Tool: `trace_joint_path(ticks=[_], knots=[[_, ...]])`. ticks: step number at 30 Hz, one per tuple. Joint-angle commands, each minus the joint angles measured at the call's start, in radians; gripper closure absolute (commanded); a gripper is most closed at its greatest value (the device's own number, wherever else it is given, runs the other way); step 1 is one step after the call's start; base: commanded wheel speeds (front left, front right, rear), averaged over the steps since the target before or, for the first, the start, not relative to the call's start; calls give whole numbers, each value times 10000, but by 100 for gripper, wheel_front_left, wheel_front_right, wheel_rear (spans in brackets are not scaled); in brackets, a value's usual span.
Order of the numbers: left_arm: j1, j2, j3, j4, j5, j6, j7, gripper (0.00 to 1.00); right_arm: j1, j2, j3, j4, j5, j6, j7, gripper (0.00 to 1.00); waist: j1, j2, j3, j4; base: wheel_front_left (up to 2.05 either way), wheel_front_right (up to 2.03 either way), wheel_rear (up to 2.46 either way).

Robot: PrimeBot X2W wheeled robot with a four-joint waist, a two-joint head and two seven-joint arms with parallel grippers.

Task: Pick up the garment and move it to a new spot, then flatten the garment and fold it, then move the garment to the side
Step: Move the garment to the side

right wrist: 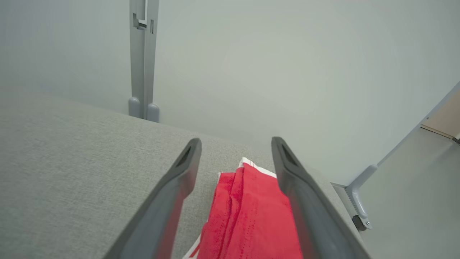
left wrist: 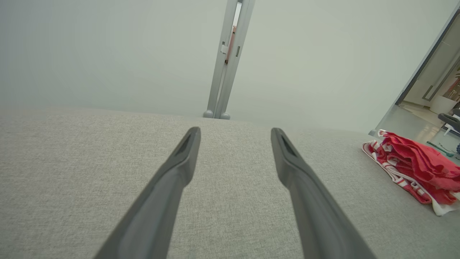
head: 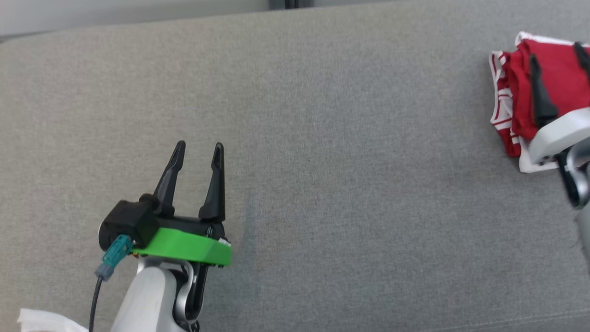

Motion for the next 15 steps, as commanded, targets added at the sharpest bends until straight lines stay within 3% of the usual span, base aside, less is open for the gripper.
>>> trace_joint_path(ticks=[1,6,15], knots=[[248,43,72,-47,38,82,5,0,296,230,-140,-221,145,-16,-152,0,-1,0,-986,162,0,0,0],[821,42,276,-156,34,208,3,0,1545,1458,-508,-1288,516,-16,-405,0,-1,0,-1677,378,0,0,0],[1581,42,488,-291,-57,345,3,0,3709,2972,-523,-2936,483,-16,-525,0,-1,0,-2225,677,0,0,0]])
